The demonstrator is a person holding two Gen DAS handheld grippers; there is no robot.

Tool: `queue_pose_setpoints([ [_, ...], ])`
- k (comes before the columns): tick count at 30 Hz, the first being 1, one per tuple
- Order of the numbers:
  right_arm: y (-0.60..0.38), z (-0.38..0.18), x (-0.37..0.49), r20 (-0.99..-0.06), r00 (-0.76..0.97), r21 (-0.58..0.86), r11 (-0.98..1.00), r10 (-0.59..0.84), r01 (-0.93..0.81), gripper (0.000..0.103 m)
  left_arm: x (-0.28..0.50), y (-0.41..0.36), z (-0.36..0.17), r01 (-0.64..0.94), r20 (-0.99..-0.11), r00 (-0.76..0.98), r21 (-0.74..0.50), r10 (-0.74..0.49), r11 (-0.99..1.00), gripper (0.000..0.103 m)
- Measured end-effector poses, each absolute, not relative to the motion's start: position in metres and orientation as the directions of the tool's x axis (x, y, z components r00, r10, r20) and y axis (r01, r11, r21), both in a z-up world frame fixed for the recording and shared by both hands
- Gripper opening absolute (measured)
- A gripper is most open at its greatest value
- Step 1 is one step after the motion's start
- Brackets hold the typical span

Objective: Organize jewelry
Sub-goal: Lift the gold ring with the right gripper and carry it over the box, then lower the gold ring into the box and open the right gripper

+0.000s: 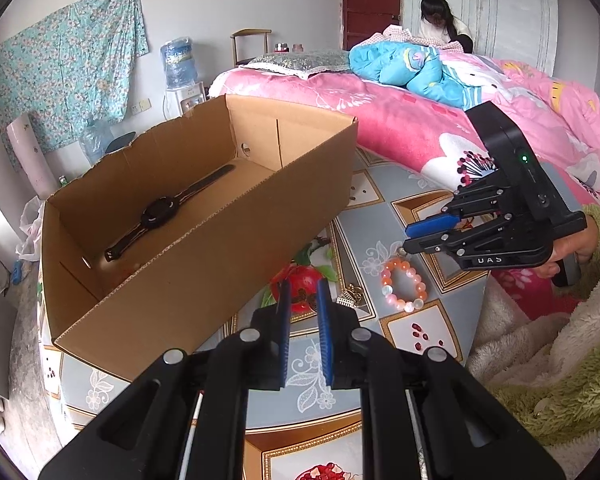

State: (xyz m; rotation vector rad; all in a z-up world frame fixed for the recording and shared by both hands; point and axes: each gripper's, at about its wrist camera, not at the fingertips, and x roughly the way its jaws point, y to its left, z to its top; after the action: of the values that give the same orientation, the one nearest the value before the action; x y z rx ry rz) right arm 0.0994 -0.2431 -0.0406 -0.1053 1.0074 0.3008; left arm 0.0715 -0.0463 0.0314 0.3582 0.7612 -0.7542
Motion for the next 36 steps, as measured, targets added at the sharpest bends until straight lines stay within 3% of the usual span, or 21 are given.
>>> queue_pose_setpoints([
  [7, -0.242, -0.048, 0.105, -0.852, 0.486, 0.090, 0.970, 0.193, -0.227, 0.016, 0.077, -0.045, 0.025, 0.718, -0.742, 0.473, 0.012, -0.475, 0.696, 0.012],
  [16, -0.227, -0.052, 0.095, -0.839, 0.539, 0.000, 0.991, 0.075, -0.137, 0.014, 0.082, -0.043, 0.022, 0.707, -0.740, 0.476, 0.000, -0.475, 0.707, 0.012],
  [17, -0.225, -0.052, 0.093, -0.836, 0.543, 0.000, 0.992, 0.071, -0.130, 0.010, 0.082, -0.043, 0.023, 0.704, -0.737, 0.479, -0.002, -0.477, 0.710, 0.012],
  [27, -0.236, -0.039, 0.083, -0.804, 0.590, 0.039, 0.997, 0.070, -0.065, 0.009, 0.079, -0.030, 0.054, 0.671, -0.677, 0.547, 0.002, -0.492, 0.742, 0.012],
  [30, -0.238, -0.010, 0.076, -0.755, 0.653, 0.026, 0.998, 0.062, -0.064, 0.009, 0.080, -0.024, 0.073, 0.657, -0.640, 0.591, 0.028, -0.492, 0.753, 0.012],
  [36, -0.225, 0.072, 0.083, -0.567, 0.809, 0.019, 0.984, 0.156, -0.177, 0.010, 0.109, -0.016, 0.099, 0.631, -0.592, 0.637, 0.034, -0.493, 0.775, 0.012],
])
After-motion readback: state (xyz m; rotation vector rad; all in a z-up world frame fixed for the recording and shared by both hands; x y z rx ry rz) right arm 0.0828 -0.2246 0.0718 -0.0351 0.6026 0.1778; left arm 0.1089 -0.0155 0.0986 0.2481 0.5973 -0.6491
